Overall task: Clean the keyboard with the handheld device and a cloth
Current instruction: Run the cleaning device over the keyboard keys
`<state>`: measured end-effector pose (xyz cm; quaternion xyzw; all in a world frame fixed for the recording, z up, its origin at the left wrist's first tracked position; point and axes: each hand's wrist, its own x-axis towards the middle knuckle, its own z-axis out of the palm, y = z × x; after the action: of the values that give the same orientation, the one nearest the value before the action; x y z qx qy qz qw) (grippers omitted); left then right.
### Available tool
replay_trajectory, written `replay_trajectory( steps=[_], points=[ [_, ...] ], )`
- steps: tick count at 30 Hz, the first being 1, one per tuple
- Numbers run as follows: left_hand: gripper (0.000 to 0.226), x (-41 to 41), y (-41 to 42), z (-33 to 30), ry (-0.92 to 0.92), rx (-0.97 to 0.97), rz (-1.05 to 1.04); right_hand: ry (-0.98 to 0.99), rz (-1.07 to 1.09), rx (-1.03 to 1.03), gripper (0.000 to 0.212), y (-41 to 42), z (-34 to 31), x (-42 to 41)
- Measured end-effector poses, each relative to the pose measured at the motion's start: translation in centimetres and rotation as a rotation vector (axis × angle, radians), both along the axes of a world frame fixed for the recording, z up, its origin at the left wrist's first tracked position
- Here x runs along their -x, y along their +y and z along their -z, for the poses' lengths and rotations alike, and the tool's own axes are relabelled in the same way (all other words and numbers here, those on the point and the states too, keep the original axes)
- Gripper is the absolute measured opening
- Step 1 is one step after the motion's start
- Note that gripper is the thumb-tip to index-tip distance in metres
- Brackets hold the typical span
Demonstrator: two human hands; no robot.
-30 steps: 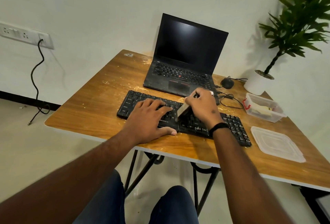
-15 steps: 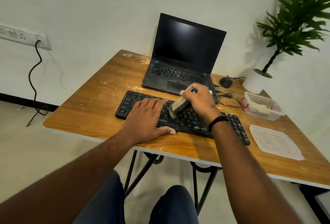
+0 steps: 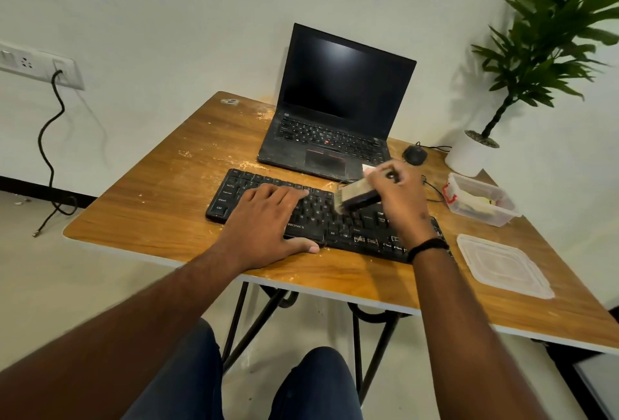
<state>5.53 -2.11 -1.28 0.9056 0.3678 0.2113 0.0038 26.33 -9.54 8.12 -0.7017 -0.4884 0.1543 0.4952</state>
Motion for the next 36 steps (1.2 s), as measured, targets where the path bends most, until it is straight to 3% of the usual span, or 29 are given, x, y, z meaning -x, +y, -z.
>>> replay_trajectory(
  steps=[4, 10, 14, 17, 20, 23, 27, 30, 33, 36],
  points=[
    [0.101, 0.0, 0.0, 0.0, 0.014, -0.009, 0.010, -0.057, 0.233, -0.120, 0.012, -2.0, 1.0, -3.3],
    [0.099, 0.0, 0.0, -0.1, 0.052, -0.018, 0.005, -0.158, 0.176, -0.027, 0.015, -3.5, 2.3, -4.7],
    [0.097, 0.0, -0.1, -0.2, 0.050, -0.010, 0.005, -0.129, 0.019, 0.085, 0.008, -3.9, 1.9, -5.0],
    [0.096, 0.1, -0.1, -0.3, 0.060, -0.007, 0.007, -0.160, 0.055, 0.036, 0.007, -4.1, 1.7, -4.8],
    [0.096, 0.0, -0.3, -0.2, 0.065, -0.009, 0.004, -0.139, -0.063, 0.092, 0.013, -4.2, 1.6, -4.6],
    [0.097, 0.0, -0.2, -0.3, 0.071, -0.001, 0.002, -0.162, 0.040, 0.023, 0.007, -4.2, 1.8, -4.5],
    [0.098, 0.0, -0.3, -0.4, 0.075, -0.002, -0.001, -0.138, -0.075, 0.112, 0.006, -4.1, 1.9, -4.2],
    [0.099, 0.0, -0.3, -0.4, 0.073, 0.006, -0.001, -0.136, 0.035, 0.024, 0.005, -3.9, 1.7, -4.0],
    [0.098, 0.0, -0.3, -0.4, 0.064, 0.005, -0.001, -0.076, -0.101, 0.142, 0.008, -3.7, 1.9, -3.5],
    [0.097, 0.0, -0.2, -0.4, 0.065, 0.009, 0.000, -0.167, 0.024, 0.046, 0.006, -3.5, 1.8, -3.2]
  ],
)
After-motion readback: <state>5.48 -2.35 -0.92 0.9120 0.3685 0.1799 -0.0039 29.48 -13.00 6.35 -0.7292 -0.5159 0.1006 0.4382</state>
